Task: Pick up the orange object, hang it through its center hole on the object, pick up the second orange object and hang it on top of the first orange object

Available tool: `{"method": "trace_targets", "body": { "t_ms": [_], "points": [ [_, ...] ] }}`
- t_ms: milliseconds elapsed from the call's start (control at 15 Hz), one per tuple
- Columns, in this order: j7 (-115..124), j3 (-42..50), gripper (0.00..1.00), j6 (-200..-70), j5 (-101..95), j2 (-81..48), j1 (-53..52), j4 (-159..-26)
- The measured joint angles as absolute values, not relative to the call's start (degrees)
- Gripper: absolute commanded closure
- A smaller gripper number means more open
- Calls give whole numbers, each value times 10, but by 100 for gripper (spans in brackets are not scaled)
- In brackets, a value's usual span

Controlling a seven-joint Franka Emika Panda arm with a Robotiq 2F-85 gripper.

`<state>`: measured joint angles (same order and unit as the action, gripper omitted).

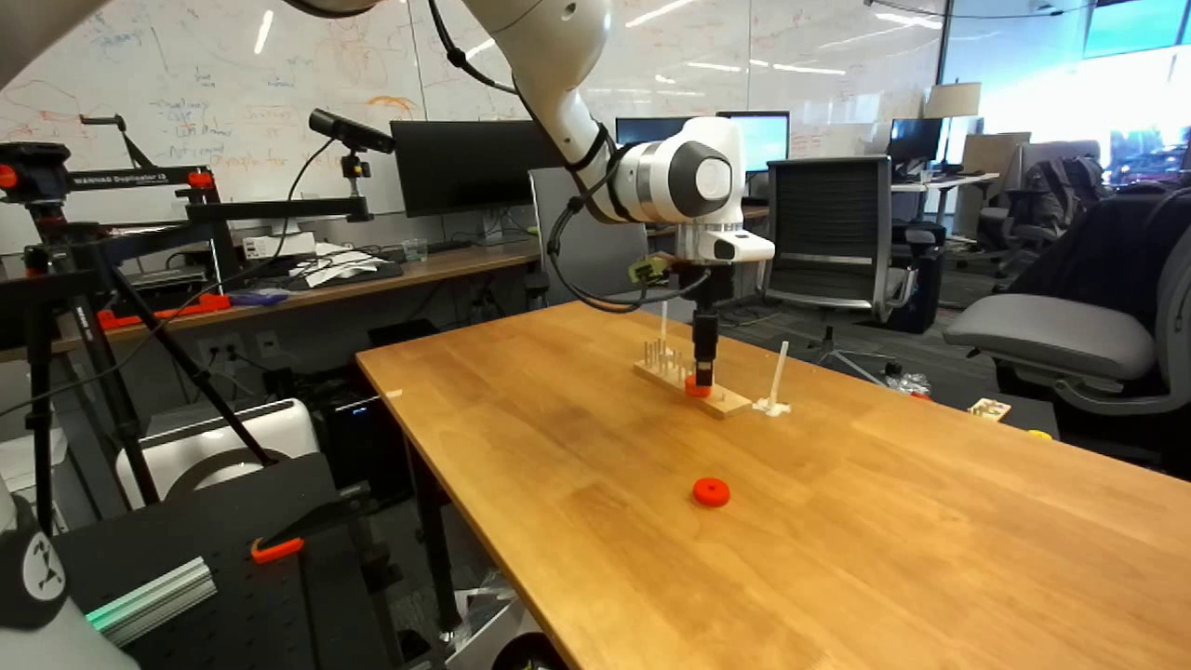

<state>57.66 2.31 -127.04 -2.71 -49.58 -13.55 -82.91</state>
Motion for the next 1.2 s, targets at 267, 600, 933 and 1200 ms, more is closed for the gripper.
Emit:
{"method": "trace_targets", "body": {
  "t_ms": [267, 600, 933, 1200],
  "points": [
    [577, 23, 0, -1271, -30, -468, -152, -829],
    [577, 23, 0, -1266, -61, -428, -188, -824],
    [567, 19, 0, -1201, -79, -404, -208, -792],
    [527, 14, 0, -1124, -79, -386, -208, -769]
  ]
}}
